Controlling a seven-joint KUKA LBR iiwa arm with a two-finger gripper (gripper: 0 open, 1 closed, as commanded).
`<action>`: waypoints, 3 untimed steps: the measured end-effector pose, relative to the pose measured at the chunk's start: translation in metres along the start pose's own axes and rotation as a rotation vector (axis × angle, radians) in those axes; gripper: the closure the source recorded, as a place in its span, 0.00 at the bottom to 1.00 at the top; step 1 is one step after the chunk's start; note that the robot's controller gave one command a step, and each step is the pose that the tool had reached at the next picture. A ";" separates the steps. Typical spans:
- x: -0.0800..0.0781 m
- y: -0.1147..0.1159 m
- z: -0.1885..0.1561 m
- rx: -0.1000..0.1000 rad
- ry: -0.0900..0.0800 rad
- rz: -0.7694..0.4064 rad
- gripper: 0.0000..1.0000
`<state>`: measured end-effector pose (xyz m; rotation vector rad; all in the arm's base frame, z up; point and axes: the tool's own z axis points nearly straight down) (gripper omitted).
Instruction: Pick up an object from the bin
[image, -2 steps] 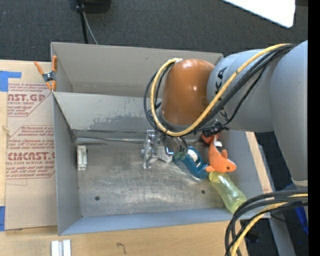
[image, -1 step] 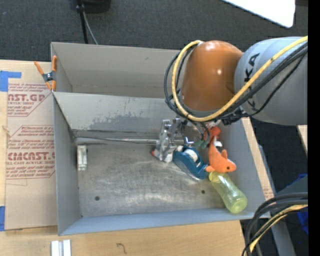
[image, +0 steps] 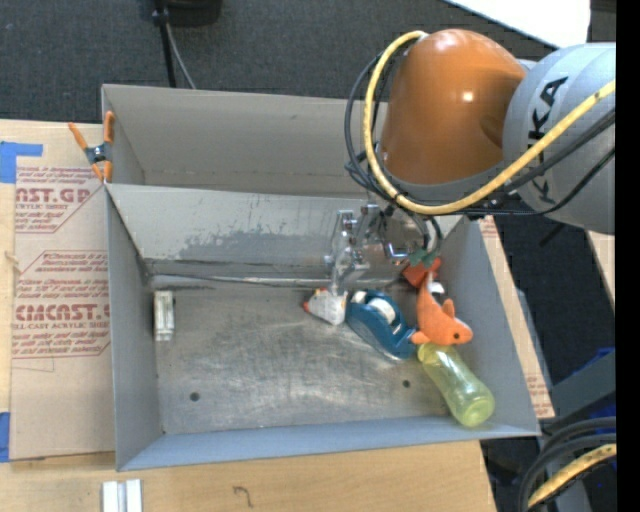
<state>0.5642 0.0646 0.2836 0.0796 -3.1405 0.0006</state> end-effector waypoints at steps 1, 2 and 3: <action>-0.006 0.001 0.107 -0.002 -0.006 0.235 0.00; -0.007 0.001 0.123 -0.002 -0.005 0.256 0.00; 0.004 0.004 0.082 0.001 0.007 0.175 0.00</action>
Offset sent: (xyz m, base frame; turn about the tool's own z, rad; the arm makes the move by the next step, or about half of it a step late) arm 0.0000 0.0000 0.0000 0.0000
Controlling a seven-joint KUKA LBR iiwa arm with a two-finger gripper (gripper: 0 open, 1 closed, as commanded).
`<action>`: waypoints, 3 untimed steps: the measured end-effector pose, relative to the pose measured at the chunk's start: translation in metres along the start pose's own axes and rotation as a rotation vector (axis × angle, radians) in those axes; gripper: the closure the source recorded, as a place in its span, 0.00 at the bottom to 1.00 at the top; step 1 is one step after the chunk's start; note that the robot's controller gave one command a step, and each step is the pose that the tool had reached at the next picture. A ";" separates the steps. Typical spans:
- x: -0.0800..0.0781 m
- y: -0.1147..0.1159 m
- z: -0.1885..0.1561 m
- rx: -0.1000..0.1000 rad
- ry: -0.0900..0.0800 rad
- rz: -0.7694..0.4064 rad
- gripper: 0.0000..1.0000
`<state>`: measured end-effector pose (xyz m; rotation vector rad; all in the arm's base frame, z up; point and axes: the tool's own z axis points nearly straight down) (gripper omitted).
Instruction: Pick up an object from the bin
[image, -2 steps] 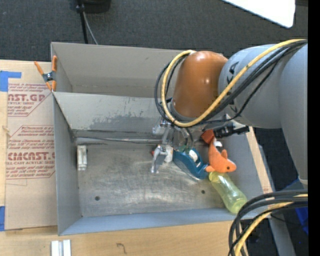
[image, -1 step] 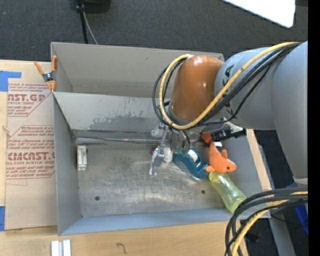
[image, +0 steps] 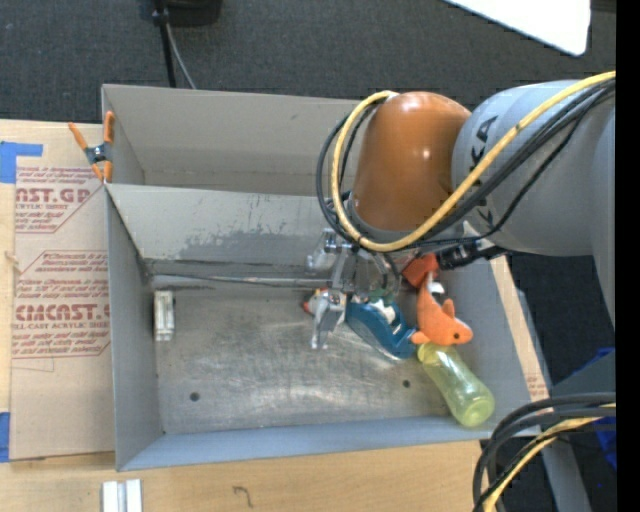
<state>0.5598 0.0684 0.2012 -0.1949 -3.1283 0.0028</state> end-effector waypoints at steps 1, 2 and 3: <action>-0.015 -0.004 0.014 -0.006 -0.024 -0.042 0.00; -0.027 -0.029 0.050 -0.003 -0.004 -0.049 0.00; -0.037 -0.048 0.076 -0.002 -0.010 -0.052 0.00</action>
Offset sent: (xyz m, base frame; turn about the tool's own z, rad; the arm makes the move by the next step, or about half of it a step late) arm 0.0318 -0.0491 -0.0532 -0.0465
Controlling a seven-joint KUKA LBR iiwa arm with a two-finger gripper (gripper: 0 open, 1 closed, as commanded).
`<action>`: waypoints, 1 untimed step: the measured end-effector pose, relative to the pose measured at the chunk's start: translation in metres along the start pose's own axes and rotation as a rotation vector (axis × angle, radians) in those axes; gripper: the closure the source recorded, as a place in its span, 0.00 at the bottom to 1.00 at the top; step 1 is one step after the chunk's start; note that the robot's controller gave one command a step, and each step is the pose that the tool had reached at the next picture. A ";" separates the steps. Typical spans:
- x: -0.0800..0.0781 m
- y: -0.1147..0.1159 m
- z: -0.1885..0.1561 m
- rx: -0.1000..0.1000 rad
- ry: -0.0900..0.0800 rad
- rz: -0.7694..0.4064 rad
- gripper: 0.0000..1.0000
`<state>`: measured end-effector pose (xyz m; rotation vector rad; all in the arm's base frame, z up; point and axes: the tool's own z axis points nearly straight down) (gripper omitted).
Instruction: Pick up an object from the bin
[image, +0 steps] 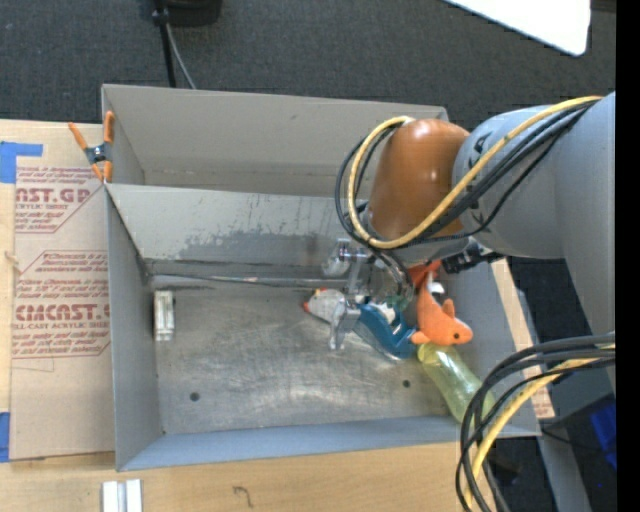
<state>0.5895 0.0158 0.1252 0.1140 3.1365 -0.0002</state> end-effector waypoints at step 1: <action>0.005 -0.021 0.011 -0.001 0.003 0.150 0.00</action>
Offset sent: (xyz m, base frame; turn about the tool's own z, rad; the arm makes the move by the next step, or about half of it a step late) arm -0.0023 -0.0189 -0.0552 0.0857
